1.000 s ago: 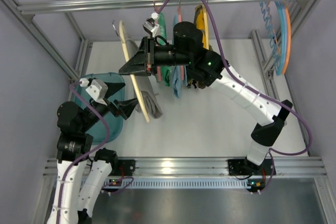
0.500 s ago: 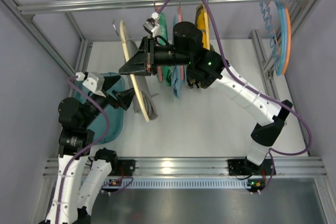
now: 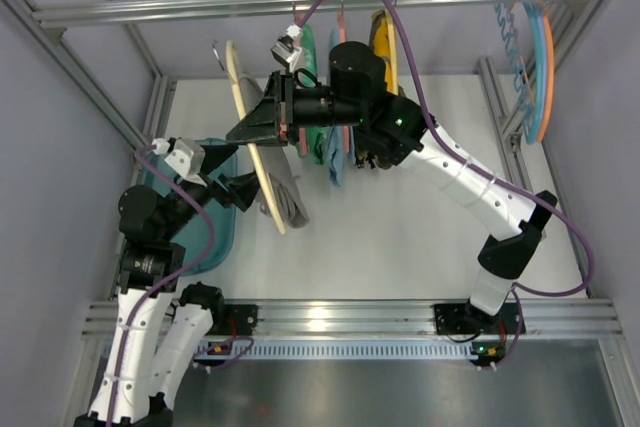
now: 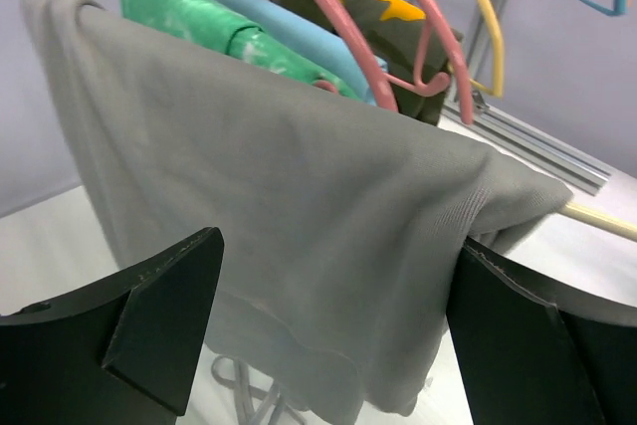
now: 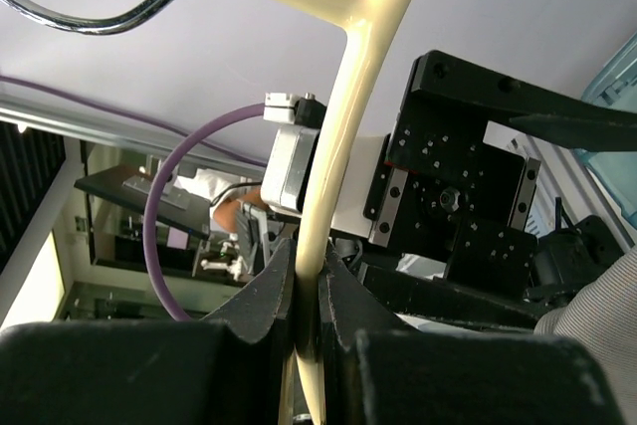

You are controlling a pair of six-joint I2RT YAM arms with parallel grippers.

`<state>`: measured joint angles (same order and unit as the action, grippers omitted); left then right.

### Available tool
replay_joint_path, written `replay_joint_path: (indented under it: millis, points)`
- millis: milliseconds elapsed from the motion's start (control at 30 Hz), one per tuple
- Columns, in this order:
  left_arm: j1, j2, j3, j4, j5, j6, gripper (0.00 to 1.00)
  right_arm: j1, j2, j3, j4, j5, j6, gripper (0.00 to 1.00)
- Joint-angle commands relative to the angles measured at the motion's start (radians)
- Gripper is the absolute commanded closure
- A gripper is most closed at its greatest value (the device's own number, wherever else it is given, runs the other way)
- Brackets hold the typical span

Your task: Remove the trousers from the hanger

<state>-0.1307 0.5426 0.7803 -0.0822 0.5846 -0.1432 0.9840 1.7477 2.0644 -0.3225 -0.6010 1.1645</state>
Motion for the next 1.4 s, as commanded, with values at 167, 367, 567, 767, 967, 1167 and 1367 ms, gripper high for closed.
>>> replay_joint_path:
  millis: [167,367,567,767,967,1167,1367]
  points:
    - [0.005,-0.030,-0.012,0.073,0.153,-0.036,0.07,0.001,-0.031,0.068,0.148,-0.036,-0.025,1.00]
    - [0.005,0.000,0.013,0.073,0.068,-0.036,0.10,0.002,-0.040,0.048,0.174,-0.066,-0.014,1.00]
    - [0.005,0.036,0.027,0.113,0.047,-0.033,0.28,0.004,-0.054,0.030,0.177,-0.079,-0.023,1.00]
    - [0.005,0.031,0.030,0.101,0.110,0.011,0.46,-0.004,-0.056,0.028,0.172,-0.079,-0.040,1.00]
    - [0.005,0.008,0.050,0.030,0.139,0.056,0.33,-0.019,-0.056,0.030,0.169,-0.077,-0.063,1.00]
    - [0.005,0.007,0.071,-0.033,0.129,0.105,0.27,-0.028,-0.056,0.026,0.169,-0.089,-0.074,1.00]
    - [0.005,0.017,0.088,-0.163,0.123,0.246,0.22,-0.033,-0.056,0.022,0.191,-0.155,-0.098,1.00]
